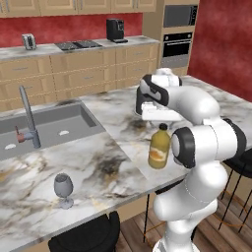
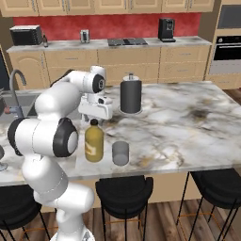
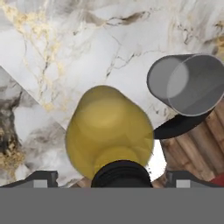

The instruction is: There is a wine glass and glass cup on the dining counter. Place the wine bottle next to the wine glass and the juice bottle next to the glass cup.

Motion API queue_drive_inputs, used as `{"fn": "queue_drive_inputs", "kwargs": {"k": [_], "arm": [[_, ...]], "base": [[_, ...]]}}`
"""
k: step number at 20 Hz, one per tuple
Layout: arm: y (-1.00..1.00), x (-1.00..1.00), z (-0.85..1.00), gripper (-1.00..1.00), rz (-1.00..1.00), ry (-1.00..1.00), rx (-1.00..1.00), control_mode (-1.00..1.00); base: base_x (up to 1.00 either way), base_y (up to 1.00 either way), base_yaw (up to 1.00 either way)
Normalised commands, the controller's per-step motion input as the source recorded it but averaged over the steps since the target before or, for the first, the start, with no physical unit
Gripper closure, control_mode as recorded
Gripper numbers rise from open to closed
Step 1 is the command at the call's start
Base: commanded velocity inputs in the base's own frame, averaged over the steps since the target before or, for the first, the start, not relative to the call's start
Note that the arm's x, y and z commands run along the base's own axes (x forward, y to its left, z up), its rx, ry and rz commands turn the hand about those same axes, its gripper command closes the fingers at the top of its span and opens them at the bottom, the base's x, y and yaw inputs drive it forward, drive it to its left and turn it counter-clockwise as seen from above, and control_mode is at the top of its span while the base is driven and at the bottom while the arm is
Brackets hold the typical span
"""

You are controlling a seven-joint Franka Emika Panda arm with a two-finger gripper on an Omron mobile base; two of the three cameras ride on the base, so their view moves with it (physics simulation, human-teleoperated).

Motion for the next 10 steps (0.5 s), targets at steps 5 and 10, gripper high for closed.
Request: {"fn": "queue_drive_inputs", "kwargs": {"k": [5, 10], "arm": [[0.00, 0.00, 0.16, -1.00, 0.00, -0.04, 0.00, -1.00], [0.00, -0.09, 0.22, -1.00, 0.00, -0.10, 0.00, -1.00]], "base": [[0.00, 0.00, 0.00], [0.00, 0.00, 0.00]]}}
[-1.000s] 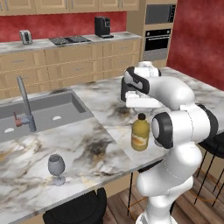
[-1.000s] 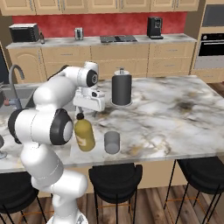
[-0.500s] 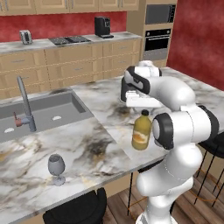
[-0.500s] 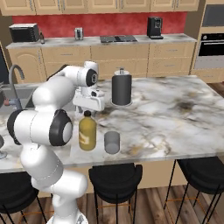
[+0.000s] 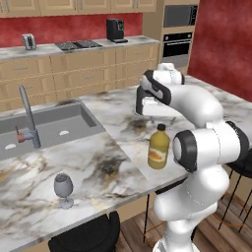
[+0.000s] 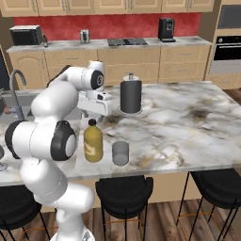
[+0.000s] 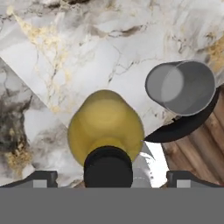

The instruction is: There is a wine glass and glass cup on the dining counter. Place the wine bottle next to the wine glass and the juice bottle next to the glass cup.

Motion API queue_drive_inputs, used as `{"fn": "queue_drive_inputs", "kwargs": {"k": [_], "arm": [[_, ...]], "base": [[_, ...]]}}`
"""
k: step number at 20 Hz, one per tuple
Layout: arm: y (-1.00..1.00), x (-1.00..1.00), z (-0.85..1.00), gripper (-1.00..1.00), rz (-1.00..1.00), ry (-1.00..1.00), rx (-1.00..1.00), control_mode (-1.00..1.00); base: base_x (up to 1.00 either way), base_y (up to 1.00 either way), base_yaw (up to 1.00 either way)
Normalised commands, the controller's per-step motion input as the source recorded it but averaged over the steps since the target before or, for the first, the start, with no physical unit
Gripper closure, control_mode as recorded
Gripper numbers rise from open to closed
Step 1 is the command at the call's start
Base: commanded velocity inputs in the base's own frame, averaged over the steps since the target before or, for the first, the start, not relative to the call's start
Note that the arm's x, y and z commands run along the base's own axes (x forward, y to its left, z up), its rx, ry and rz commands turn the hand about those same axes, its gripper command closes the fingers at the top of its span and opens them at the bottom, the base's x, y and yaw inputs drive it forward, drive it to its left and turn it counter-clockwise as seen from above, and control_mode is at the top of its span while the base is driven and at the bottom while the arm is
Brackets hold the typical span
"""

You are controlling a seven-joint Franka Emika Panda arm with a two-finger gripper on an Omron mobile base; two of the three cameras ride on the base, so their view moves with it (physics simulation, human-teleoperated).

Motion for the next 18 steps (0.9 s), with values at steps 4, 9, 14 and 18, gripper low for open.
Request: {"fn": "queue_drive_inputs", "kwargs": {"k": [4, 9, 14, 18], "arm": [[0.01, -0.28, 0.14, -1.00, 0.00, -0.17, 0.00, -1.00], [0.07, -0.48, 0.00, -1.00, 0.00, -0.32, 0.00, -1.00], [0.03, -0.50, 0.04, -1.00, 0.00, -0.35, 0.00, -1.00], [0.00, -0.44, 0.11, -1.00, 0.00, -0.19, 0.00, -1.00]], "base": [[0.00, 0.00, 0.00], [0.00, 0.00, 0.00], [0.00, 0.00, 0.00], [0.00, 0.00, 0.00]]}}
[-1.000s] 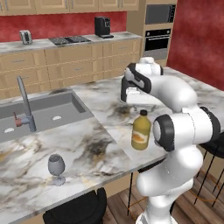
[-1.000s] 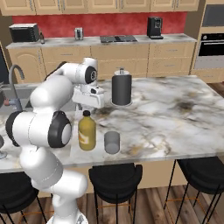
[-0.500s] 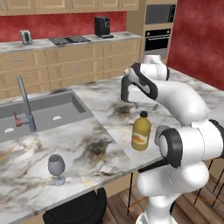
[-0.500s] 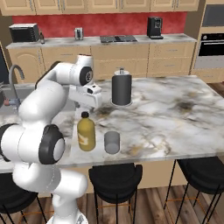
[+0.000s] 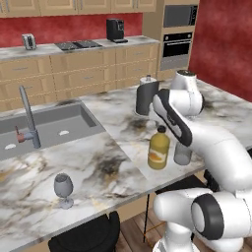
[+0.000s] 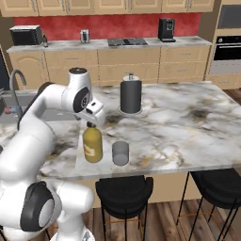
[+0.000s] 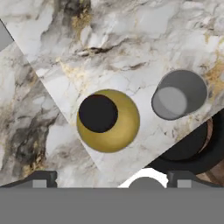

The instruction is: There is a wine glass and glass cup on the dining counter. Place the wine bottle next to the wine glass and the juice bottle next to the glass cup.

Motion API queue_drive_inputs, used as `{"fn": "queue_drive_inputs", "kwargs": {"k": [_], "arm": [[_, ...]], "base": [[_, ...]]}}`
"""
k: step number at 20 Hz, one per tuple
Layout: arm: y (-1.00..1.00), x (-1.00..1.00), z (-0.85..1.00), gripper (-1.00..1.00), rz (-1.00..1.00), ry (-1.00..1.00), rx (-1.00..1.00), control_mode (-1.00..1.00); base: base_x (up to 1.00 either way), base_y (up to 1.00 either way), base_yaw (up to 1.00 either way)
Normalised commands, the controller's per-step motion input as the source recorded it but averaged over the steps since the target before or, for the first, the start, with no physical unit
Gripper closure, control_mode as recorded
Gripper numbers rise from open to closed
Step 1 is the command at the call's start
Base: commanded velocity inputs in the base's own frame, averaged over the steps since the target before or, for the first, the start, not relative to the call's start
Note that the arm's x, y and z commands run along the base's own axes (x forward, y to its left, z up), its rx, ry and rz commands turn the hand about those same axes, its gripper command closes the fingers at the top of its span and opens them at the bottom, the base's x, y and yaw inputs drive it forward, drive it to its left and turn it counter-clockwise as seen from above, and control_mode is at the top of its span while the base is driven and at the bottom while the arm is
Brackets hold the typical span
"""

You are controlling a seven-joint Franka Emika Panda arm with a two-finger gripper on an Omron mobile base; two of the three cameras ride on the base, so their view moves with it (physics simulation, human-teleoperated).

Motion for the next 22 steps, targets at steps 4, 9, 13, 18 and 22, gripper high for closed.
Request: {"fn": "queue_drive_inputs", "kwargs": {"k": [4, 9, 13, 18, 22], "arm": [[0.00, -0.39, 0.07, -1.00, 0.01, -0.14, 0.00, -1.00], [-0.02, -0.27, 0.15, -1.00, 0.00, 0.08, 0.12, -1.00], [0.00, -0.33, 0.17, -1.00, 0.00, 0.19, 0.14, -1.00], [0.01, -0.36, 0.01, -1.00, 0.00, 0.04, 0.01, -1.00], [0.02, -0.31, 0.00, -1.00, 0.00, 0.00, -0.02, -1.00]], "base": [[0.00, 0.00, 0.00], [0.00, 0.00, 0.00], [0.00, 0.00, 0.00], [0.00, 0.00, 0.00], [0.00, 0.00, 0.00]]}}
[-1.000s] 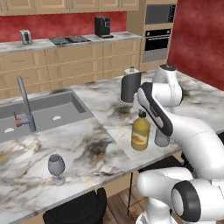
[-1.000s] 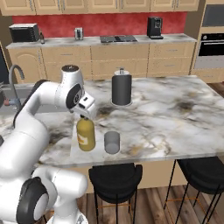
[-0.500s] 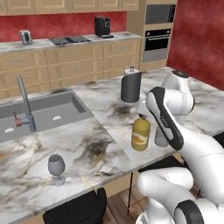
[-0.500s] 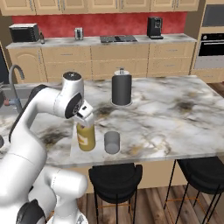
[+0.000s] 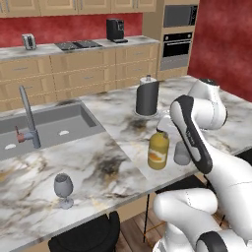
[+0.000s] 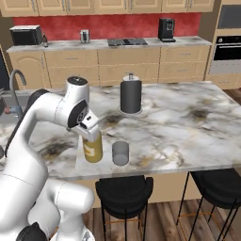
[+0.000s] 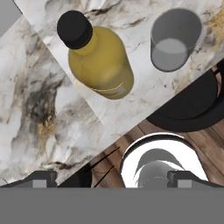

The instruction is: There is a wine glass and glass cup on the dining counter. Place the wine bottle next to the wine glass and the juice bottle next to the glass cup.

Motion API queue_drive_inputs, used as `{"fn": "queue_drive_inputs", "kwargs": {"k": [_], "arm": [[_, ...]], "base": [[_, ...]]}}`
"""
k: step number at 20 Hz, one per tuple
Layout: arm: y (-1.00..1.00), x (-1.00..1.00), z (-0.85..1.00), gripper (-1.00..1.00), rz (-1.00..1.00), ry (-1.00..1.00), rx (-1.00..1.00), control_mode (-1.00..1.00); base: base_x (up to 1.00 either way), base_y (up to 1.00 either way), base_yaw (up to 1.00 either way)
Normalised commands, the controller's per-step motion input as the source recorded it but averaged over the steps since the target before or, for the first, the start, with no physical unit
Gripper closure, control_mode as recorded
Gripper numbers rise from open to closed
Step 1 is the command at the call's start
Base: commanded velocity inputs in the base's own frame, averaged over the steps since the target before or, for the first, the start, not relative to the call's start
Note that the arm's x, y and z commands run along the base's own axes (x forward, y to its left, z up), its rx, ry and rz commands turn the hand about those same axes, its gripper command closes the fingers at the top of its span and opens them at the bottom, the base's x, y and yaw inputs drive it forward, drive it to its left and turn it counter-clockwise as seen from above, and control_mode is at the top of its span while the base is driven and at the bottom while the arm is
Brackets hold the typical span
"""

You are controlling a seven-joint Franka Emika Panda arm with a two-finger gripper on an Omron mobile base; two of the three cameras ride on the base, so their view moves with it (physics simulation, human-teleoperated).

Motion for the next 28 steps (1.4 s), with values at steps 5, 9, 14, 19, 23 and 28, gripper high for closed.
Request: {"fn": "queue_drive_inputs", "kwargs": {"k": [5, 9, 14, 19, 23, 28], "arm": [[0.04, -0.32, -0.01, -1.00, 0.00, 0.00, -0.11, -1.00], [0.00, -0.25, 0.00, -1.00, 0.00, 0.00, -0.06, -1.00], [0.00, -0.13, 0.00, -1.00, 0.00, 0.00, -0.03, -1.00], [0.00, 0.00, 0.00, -1.00, 0.00, 0.00, 0.00, -1.00], [0.00, 0.00, 0.00, -1.00, 0.00, 0.00, 0.00, -1.00], [0.00, 0.00, 0.00, -1.00, 0.00, 0.00, 0.00, -1.00]], "base": [[0.00, 0.00, 0.00], [0.00, 0.00, 0.00], [0.00, 0.00, 0.00], [0.00, 0.00, 0.00], [0.00, 0.00, 0.00], [0.00, 0.00, 0.00]]}}
